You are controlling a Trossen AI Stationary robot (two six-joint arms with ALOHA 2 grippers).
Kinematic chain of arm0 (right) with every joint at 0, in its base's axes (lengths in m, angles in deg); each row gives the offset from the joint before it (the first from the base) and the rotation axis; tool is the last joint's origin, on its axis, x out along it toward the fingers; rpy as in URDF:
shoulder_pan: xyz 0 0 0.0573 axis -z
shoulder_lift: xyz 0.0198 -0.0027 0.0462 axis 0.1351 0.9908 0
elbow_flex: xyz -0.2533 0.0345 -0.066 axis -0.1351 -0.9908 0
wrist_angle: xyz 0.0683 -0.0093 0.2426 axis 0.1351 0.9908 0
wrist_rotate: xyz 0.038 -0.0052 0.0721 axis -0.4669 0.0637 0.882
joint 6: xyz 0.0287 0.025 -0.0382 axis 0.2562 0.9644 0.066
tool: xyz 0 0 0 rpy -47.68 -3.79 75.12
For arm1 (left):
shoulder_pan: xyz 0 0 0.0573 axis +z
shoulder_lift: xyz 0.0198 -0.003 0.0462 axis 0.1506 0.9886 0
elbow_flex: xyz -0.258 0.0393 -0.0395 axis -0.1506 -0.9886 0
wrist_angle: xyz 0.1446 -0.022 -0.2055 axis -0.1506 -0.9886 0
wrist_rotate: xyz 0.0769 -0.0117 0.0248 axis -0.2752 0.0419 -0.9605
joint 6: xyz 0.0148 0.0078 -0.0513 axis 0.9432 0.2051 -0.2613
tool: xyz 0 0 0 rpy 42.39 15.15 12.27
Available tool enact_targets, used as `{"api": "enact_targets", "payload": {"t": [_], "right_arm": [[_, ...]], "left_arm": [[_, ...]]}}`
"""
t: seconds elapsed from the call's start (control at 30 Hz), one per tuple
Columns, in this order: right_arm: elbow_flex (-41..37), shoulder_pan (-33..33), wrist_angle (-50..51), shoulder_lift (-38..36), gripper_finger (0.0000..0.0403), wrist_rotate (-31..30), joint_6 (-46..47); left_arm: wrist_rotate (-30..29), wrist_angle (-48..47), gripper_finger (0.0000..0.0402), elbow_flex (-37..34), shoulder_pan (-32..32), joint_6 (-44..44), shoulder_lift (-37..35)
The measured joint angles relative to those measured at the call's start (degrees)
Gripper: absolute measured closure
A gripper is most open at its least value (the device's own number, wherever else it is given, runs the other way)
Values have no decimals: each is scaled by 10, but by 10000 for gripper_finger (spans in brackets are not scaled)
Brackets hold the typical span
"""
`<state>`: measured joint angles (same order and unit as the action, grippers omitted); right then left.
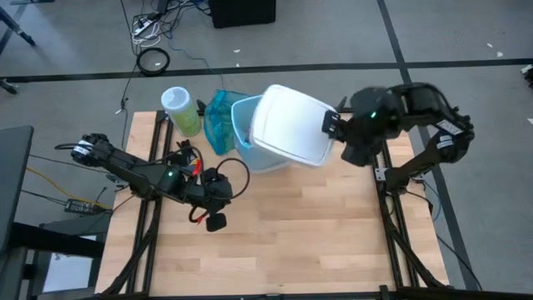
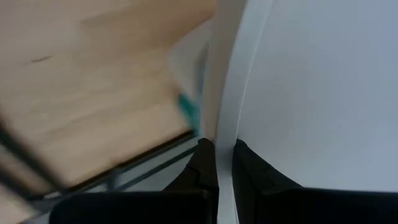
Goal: Place trash/remove bag and relplace
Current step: Put the white trash lid on the white trash bin
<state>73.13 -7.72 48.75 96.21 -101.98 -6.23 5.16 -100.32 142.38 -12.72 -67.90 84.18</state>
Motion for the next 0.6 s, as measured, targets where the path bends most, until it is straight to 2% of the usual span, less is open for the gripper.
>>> {"api": "enact_targets", "payload": {"t": [0.13, 0.23, 0.43, 0.53, 0.6], "right_arm": [[39, 58, -52, 0, 386, 3, -69], [60, 114, -78, 3, 386, 47, -108], [67, 236, -87, 27, 386, 233, -173], [66, 279, -79, 54, 386, 332, -192], [66, 299, -69, 71, 386, 377, -211]], "left_arm": [[1, -2, 394, 0, 0, 32, -5], [1, 0, 394, 0, 5, 41, -13], [-3, 35, 394, 0, 41, 41, -46], [-3, 78, 394, 0, 62, 60, -61], [-3, 107, 394, 0, 76, 79, -69]]}}
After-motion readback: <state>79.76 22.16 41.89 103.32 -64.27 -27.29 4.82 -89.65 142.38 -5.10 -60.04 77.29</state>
